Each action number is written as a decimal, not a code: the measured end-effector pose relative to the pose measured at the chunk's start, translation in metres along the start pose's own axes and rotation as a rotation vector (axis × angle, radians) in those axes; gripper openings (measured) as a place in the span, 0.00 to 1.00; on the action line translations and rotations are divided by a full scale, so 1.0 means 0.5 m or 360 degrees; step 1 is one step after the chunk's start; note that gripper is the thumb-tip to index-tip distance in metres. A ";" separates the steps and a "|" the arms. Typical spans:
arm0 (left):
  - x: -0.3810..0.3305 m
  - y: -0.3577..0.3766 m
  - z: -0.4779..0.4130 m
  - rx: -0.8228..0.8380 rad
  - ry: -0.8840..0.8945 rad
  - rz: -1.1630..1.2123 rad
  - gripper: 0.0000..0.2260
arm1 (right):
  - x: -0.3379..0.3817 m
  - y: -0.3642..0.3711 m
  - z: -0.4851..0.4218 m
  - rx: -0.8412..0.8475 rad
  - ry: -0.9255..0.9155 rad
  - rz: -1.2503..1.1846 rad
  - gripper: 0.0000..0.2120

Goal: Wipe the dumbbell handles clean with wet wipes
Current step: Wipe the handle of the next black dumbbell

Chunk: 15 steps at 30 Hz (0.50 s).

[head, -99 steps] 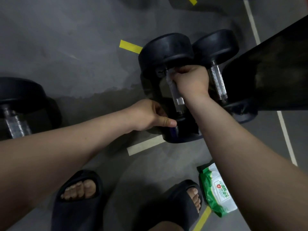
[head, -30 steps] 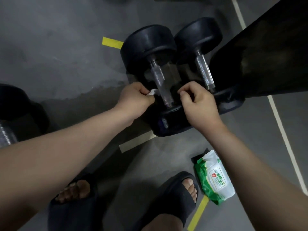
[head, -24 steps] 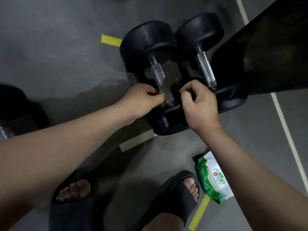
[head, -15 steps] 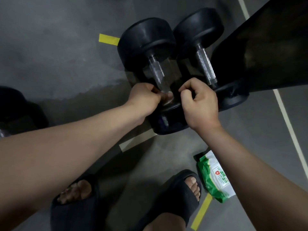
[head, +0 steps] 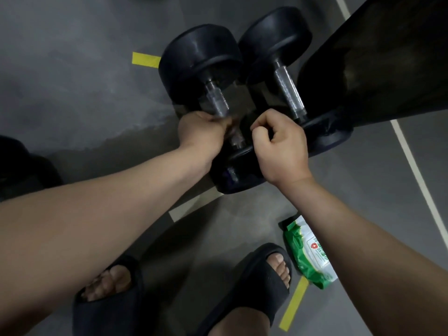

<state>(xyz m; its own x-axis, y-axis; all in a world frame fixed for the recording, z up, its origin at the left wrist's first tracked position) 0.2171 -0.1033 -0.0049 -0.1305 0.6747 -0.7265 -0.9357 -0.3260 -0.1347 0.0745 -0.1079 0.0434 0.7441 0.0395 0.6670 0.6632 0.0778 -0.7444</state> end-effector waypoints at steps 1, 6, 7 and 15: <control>-0.014 0.001 -0.011 -0.0089 -0.0020 0.0137 0.10 | 0.000 0.000 -0.001 0.0000 -0.0003 -0.0002 0.07; -0.042 0.008 -0.038 -0.0316 -0.0009 0.0295 0.11 | -0.002 0.000 -0.001 0.0005 -0.0029 0.0028 0.08; -0.031 0.015 -0.032 -0.0257 -0.0016 0.0243 0.11 | -0.003 0.000 0.000 0.0008 -0.0033 0.0032 0.08; -0.001 0.007 -0.041 -0.0105 0.0043 0.0291 0.04 | -0.003 0.001 -0.004 0.0017 -0.0045 0.0042 0.08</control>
<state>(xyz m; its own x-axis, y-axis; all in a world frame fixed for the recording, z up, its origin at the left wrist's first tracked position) 0.2207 -0.1183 -0.0191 -0.2865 0.5825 -0.7607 -0.8736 -0.4848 -0.0422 0.0739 -0.1098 0.0417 0.7585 0.0697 0.6480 0.6425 0.0868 -0.7614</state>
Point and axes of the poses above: each hand's wrist, its own z-axis away from the middle knuckle, its own y-axis out of the palm, x = y × z, the point moved 2 cm from there along -z, towards the middle knuckle, and after that the axes turned 4 degrees about -z, right-handed, at the moved point
